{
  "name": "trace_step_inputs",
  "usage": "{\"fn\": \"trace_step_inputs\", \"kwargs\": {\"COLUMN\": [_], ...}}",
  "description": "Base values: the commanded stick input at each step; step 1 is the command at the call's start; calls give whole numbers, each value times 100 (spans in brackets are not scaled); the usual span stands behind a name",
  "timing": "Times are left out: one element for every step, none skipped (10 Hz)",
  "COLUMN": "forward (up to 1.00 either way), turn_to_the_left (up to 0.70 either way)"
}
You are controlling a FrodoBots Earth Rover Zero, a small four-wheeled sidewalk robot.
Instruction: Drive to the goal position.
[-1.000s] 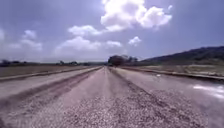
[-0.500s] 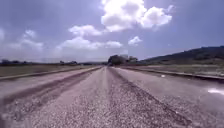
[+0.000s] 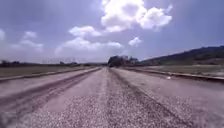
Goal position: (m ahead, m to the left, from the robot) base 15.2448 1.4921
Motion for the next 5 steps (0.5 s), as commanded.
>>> {"fn": "trace_step_inputs", "kwargs": {"forward": [100, 100, 100, 100, 100], "turn_to_the_left": [0, 0, 0, 0, 0]}}
